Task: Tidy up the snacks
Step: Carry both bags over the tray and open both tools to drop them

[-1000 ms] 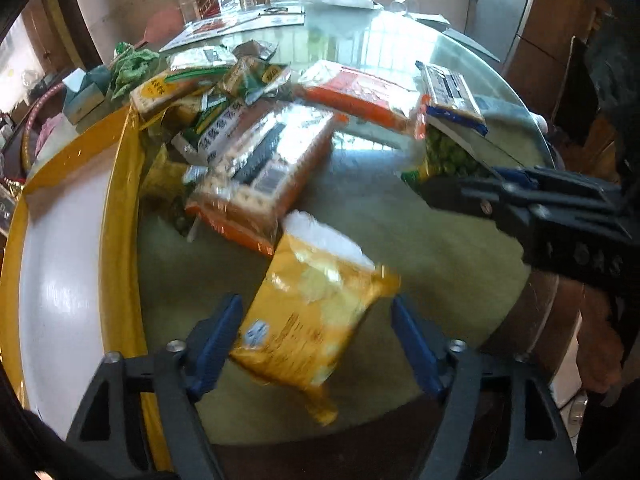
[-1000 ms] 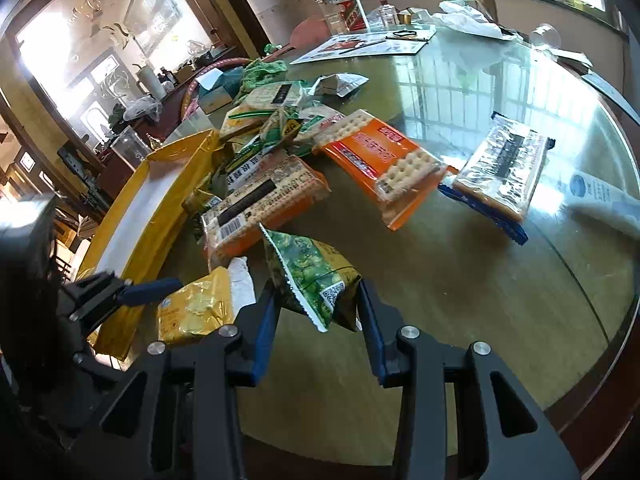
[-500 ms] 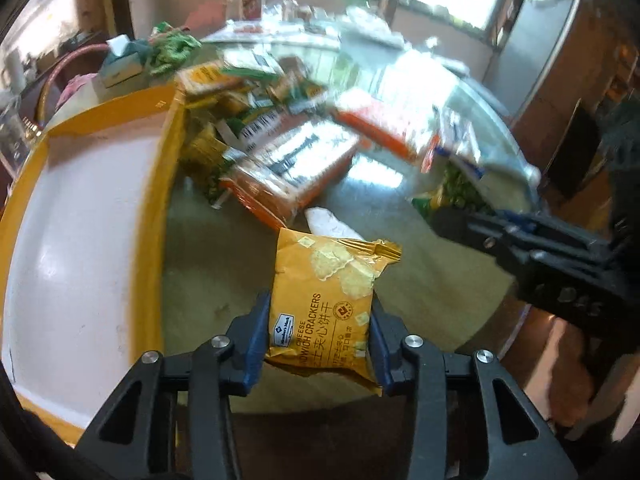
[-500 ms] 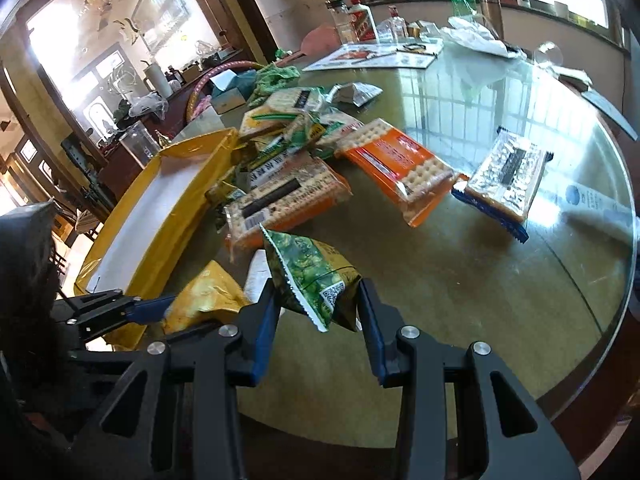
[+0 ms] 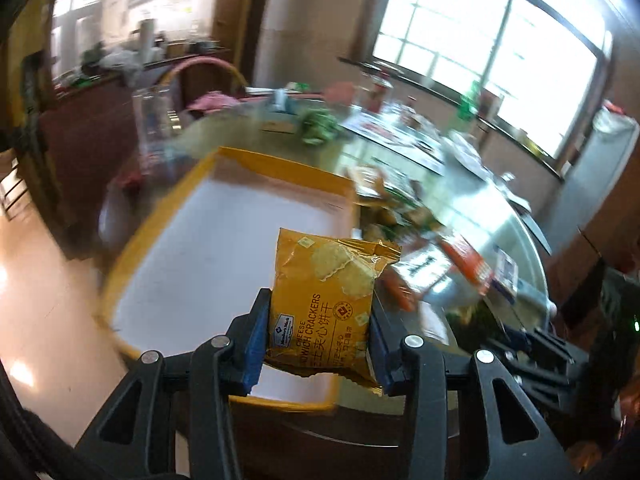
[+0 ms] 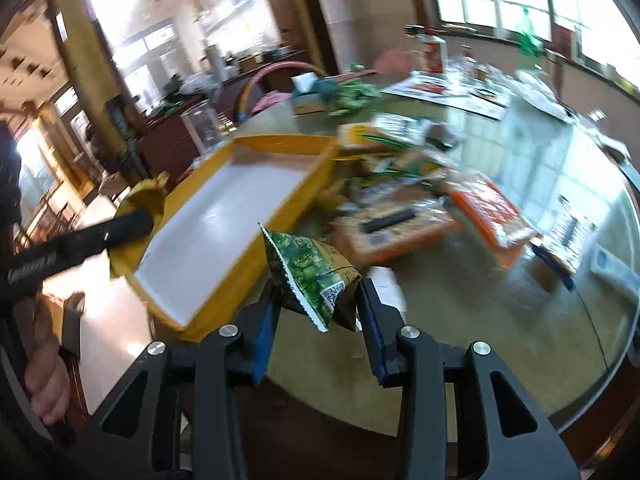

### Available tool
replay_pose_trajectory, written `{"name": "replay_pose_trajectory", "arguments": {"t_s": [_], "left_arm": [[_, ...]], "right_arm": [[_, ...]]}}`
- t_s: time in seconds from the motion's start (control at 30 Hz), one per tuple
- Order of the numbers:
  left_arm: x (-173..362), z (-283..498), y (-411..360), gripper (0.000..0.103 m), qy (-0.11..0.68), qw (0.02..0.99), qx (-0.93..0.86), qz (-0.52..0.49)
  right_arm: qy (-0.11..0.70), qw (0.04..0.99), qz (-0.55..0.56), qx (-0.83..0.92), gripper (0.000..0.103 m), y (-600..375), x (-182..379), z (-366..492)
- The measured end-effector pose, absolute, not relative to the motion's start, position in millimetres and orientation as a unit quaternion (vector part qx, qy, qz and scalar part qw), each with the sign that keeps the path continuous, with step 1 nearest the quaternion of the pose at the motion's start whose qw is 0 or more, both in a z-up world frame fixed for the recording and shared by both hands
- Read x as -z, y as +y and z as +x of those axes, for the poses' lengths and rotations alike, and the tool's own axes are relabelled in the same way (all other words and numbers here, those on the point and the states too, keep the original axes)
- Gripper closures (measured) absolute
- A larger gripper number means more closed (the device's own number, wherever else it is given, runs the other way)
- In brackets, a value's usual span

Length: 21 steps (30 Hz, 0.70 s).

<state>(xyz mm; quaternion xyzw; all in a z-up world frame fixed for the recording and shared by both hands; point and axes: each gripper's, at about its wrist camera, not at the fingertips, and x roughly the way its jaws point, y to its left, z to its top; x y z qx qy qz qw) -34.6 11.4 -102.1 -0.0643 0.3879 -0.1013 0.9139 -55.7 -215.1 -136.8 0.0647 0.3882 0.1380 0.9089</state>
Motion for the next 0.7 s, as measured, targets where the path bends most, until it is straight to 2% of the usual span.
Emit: {"name": "replay_pose_trajectory", "arguments": {"t_s": [0.33, 0.7], "left_arm": [[99.5, -34.3, 59.2, 0.060, 0.382, 0.919, 0.042, -0.083], [125.1, -13.7, 84.9, 0.059, 0.412, 0.906, 0.028, -0.093]], "right_arm": [[0.393, 0.901, 0.013, -0.185, 0.062, -139.0, 127.7, -43.0], [0.414, 0.888, -0.014, -0.201, 0.062, -90.4, 139.5, -16.7]]}}
